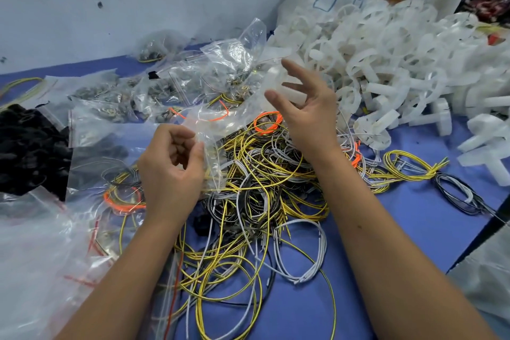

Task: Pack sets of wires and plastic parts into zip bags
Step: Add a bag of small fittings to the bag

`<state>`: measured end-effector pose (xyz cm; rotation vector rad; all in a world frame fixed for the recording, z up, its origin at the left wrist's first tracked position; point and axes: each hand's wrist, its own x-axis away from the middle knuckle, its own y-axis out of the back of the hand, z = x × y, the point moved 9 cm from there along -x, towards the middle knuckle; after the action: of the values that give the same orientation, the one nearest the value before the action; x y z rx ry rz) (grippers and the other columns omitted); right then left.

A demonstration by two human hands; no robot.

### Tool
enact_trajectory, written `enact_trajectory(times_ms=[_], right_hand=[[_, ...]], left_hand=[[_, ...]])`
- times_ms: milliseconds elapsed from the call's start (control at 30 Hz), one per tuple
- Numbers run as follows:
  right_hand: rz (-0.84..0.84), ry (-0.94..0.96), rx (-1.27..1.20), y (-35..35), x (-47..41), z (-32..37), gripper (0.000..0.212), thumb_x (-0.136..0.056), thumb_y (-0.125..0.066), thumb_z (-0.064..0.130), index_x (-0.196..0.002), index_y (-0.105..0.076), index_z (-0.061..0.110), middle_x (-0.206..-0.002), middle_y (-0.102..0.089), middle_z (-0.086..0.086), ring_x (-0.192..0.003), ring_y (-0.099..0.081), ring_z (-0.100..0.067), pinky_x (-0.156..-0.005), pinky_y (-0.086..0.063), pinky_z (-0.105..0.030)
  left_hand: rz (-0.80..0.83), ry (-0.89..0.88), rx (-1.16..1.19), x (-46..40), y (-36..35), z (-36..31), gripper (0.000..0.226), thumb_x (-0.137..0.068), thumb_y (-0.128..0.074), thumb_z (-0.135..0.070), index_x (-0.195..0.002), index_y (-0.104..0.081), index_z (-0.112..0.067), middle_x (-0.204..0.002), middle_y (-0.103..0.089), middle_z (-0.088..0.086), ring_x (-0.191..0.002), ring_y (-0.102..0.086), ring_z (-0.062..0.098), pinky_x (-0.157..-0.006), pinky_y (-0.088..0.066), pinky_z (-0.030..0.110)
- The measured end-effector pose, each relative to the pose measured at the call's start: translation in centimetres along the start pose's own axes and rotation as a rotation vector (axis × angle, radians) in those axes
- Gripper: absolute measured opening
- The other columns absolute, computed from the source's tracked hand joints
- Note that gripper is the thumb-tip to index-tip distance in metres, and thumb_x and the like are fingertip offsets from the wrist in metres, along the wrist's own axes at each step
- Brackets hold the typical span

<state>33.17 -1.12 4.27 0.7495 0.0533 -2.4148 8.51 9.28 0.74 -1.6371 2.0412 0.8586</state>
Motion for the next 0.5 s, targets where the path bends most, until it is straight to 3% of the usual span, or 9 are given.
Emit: enact_trajectory(times_ms=[100, 233, 300, 400, 500], right_hand=[[0.129, -0.094, -0.168, -1.8, 0.3, -0.4, 0.052, -0.087, -0.082, 0.022, -0.136, -0.065, 0.018, -0.134, -0.066, -0.002, -0.122, -0.065, -0.014, -0.101, -0.056, -0.040], [0.314, -0.215, -0.328, -5.0, 1.7, -0.2, 0.032, -0.095, -0.071, 0.011, -0.127, -0.069, 0.005, -0.128, -0.069, -0.014, -0.107, -0.074, -0.027, -0.105, -0.054, -0.047], [0.378, -0.254, -0.511, -6.4, 2.5, 0.5, 0.025, -0.097, -0.063, -0.001, -0.121, -0.067, -0.007, -0.118, -0.072, -0.021, -0.108, -0.072, -0.032, -0.103, -0.055, -0.043], [0.409, -0.409, -0.852, -8.6, 4.0, 1.1, 0.018, -0.099, -0.053, -0.007, -0.113, -0.065, -0.008, -0.110, -0.074, -0.017, -0.104, -0.072, -0.026, -0.097, -0.057, -0.032], [0.397, -0.542, -0.845, -10.5, 5.4, 0.2, 0.022, -0.100, -0.053, -0.007, -0.119, -0.062, -0.013, -0.109, -0.072, -0.019, -0.097, -0.072, -0.023, -0.093, -0.059, -0.028]], left_hand=[[-0.046, 0.056, 0.039, -0.2, 0.4, 0.6, 0.016, -0.091, -0.071, -0.009, -0.094, -0.061, -0.021, -0.078, -0.063, -0.016, -0.070, -0.060, 0.002, -0.064, -0.049, 0.015], [-0.106, 0.096, 0.093, -0.2, 1.1, 0.9, 0.014, -0.091, -0.070, -0.008, -0.090, -0.062, -0.020, -0.077, -0.062, -0.012, -0.069, -0.059, 0.003, -0.065, -0.048, 0.016], [-0.137, 0.102, 0.120, -0.3, 1.5, 0.9, 0.014, -0.091, -0.069, -0.008, -0.089, -0.062, -0.020, -0.078, -0.062, -0.008, -0.070, -0.060, 0.005, -0.066, -0.048, 0.018], [-0.166, 0.124, 0.147, -0.5, 1.9, 0.9, 0.019, -0.092, -0.068, -0.009, -0.087, -0.060, -0.025, -0.080, -0.063, -0.004, -0.073, -0.061, 0.009, -0.068, -0.048, 0.021], [-0.219, 0.129, 0.149, -0.4, 2.6, 0.8, 0.021, -0.093, -0.066, -0.007, -0.088, -0.060, -0.027, -0.081, -0.062, -0.006, -0.073, -0.060, 0.008, -0.068, -0.047, 0.021]])
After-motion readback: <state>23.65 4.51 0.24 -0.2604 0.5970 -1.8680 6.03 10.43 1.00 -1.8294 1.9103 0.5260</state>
